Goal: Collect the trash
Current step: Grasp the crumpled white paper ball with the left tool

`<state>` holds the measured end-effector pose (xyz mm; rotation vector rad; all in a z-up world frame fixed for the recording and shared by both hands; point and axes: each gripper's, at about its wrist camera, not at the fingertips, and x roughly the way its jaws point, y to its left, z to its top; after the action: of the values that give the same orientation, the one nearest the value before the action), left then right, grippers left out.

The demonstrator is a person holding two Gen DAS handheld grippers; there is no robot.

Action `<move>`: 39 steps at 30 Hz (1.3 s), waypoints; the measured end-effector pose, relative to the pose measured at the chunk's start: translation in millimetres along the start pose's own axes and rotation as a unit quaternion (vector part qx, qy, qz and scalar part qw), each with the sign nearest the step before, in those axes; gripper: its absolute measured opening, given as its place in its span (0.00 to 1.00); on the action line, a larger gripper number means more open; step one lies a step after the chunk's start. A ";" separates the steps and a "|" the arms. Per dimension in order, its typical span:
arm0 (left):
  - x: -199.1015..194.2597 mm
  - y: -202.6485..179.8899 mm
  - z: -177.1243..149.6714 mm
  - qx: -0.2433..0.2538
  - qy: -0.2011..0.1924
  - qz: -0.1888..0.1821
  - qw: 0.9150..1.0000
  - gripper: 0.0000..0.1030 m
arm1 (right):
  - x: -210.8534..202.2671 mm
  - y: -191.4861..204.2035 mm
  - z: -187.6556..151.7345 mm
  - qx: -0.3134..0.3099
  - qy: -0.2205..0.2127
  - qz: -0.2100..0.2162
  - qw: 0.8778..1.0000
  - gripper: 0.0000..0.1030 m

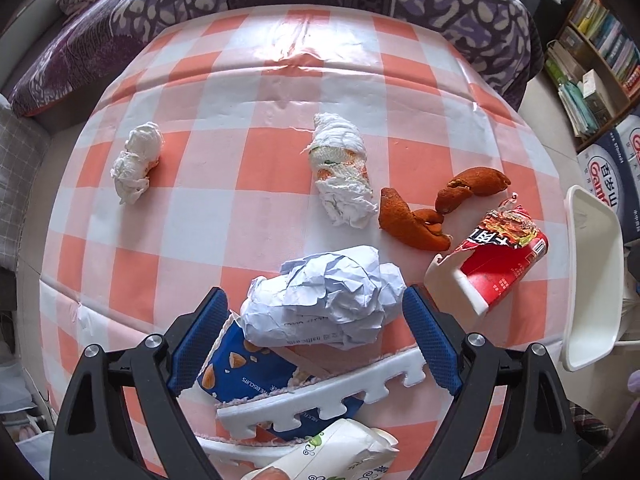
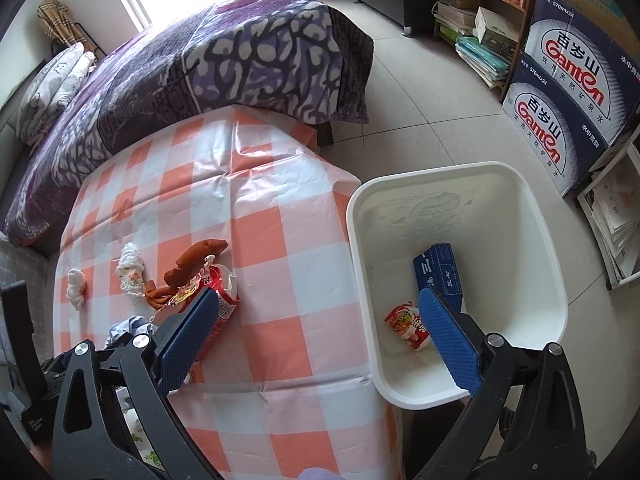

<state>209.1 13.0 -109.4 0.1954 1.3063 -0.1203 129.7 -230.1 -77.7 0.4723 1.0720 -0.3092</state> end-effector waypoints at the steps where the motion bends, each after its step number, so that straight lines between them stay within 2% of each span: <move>1: 2.4 -0.3 -0.8 0.003 0.004 -0.003 1.000 0.84 | 2.9 4.1 -1.1 -0.002 0.005 0.001 1.000 0.93; 4: 12.0 -4.0 -1.6 0.018 0.016 -0.007 1.000 0.84 | 12.4 15.2 -4.4 -0.002 0.023 0.010 1.000 0.93; 10: 16.1 -5.8 -3.9 0.040 0.009 -0.010 0.999 0.84 | 28.6 32.0 -8.5 0.012 0.051 0.026 0.998 0.93; 13: 13.8 0.6 -5.7 0.045 0.005 -0.011 0.999 0.74 | 35.9 39.7 -10.5 0.014 0.061 0.029 0.998 0.93; 16: 5.6 15.5 -7.1 0.027 0.005 -0.030 0.999 0.64 | 39.5 46.6 -11.0 0.014 0.063 0.032 0.997 0.93; 21: -23.3 56.9 -2.5 -0.041 -0.026 -0.048 0.998 0.63 | 37.2 65.4 -9.5 -0.015 0.035 0.032 0.999 0.93; 24: -52.8 88.1 -0.5 -0.090 -0.061 -0.067 0.992 0.62 | 40.0 83.6 -7.8 -0.057 0.025 0.028 0.998 0.93; 28: -92.3 119.2 1.5 -0.145 -0.112 -0.082 0.980 0.63 | 47.5 120.6 -6.2 -0.118 0.013 0.020 0.993 0.93; 33: -129.5 154.1 3.1 -0.197 -0.161 -0.076 0.964 0.63 | 66.1 178.7 -5.8 -0.171 0.023 0.035 0.984 0.93; 36: -142.6 173.2 0.1 -0.216 -0.177 -0.075 0.957 0.63 | 81.9 208.6 -8.8 -0.194 0.037 0.039 0.980 0.93; 39: -146.8 189.5 -3.6 -0.235 -0.180 -0.076 0.952 0.63 | 98.0 228.2 -10.1 -0.205 0.046 0.024 0.977 0.92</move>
<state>205.3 195.8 45.6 -0.3236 0.9505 0.0262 271.7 -30.3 -119.4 0.1433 1.1762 -0.0182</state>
